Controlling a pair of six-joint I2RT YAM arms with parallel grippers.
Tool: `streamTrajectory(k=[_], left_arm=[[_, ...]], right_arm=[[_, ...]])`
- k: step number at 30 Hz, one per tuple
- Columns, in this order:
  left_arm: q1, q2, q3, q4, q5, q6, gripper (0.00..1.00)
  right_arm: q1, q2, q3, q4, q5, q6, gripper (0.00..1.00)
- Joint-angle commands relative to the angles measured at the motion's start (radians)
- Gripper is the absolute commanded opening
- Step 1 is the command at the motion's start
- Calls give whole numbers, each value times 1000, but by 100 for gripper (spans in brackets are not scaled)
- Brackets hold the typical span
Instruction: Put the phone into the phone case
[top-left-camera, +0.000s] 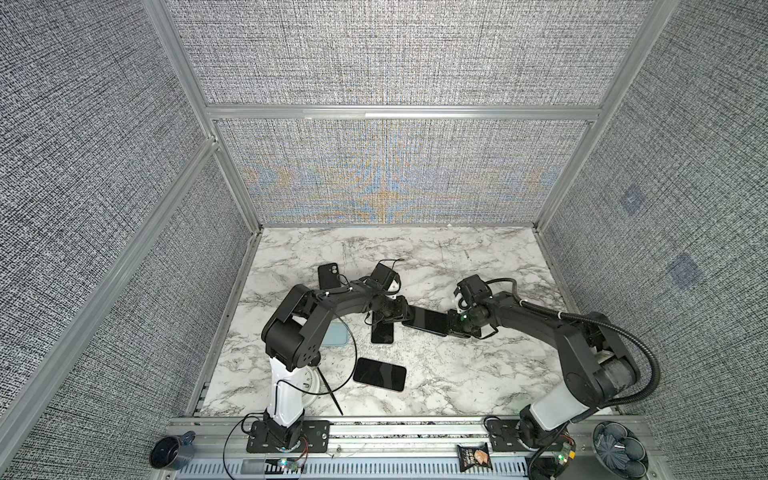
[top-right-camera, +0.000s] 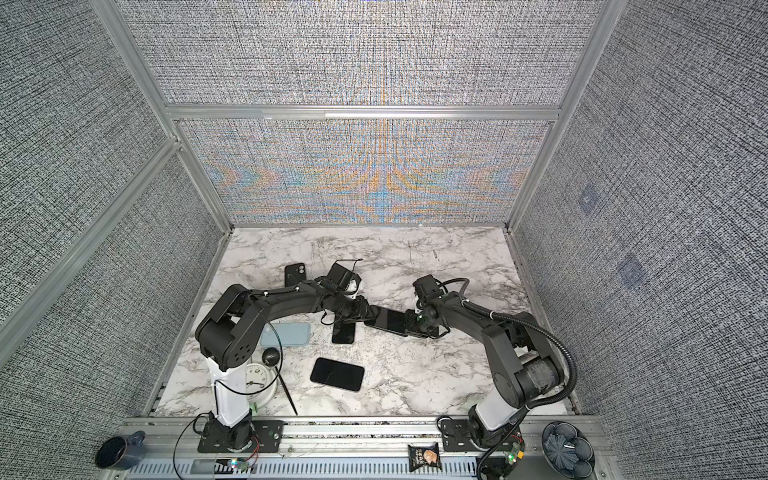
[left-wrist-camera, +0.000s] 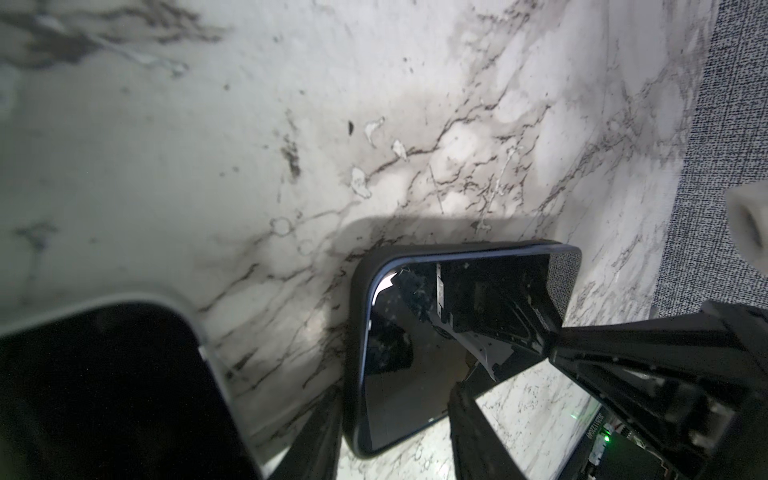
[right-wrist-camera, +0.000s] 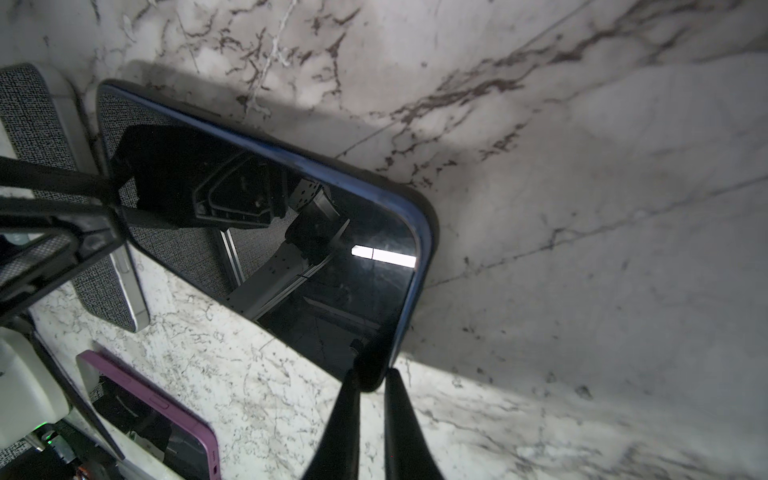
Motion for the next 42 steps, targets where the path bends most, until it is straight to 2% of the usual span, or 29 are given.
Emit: streamTrajectory(k=[1,29,36,39,42], left_arm=[[-3,2,-5,20,39,-1,44],[-3,-2,-8,19,35,-2,44],[-4,-9,-12,18,29,1,44],[1,-24,-7,0,8,14,45],[13,-42,14,-41,-27,36,52]], right_arm=[[19,26,-7,85,-59,-11,12],[22,26,-25,99,-57,-2,6],[22,-16,-23,68,-53,-6,6],[22,-63,-8,14,-23,-23,7],[17,-113,11,-49,19,-45,10]])
